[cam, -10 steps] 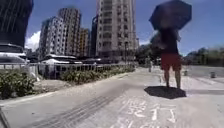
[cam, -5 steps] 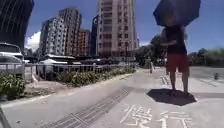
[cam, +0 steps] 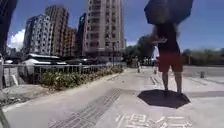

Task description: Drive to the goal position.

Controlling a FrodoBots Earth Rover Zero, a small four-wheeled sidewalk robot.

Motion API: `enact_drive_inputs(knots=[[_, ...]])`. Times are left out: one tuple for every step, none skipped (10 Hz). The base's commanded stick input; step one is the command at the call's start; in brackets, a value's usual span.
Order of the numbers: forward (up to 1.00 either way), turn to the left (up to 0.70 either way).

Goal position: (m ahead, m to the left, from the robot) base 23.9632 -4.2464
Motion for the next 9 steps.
enact_drive_inputs(knots=[[0.45, -0.27], [0.45, -0.21], [0.45, -0.10], [0.45, -0.27], [0.45, -0.27], [0.45, -0.27], [0.45, -0.27], [0.45, -0.24], [0.45, 0.00]])
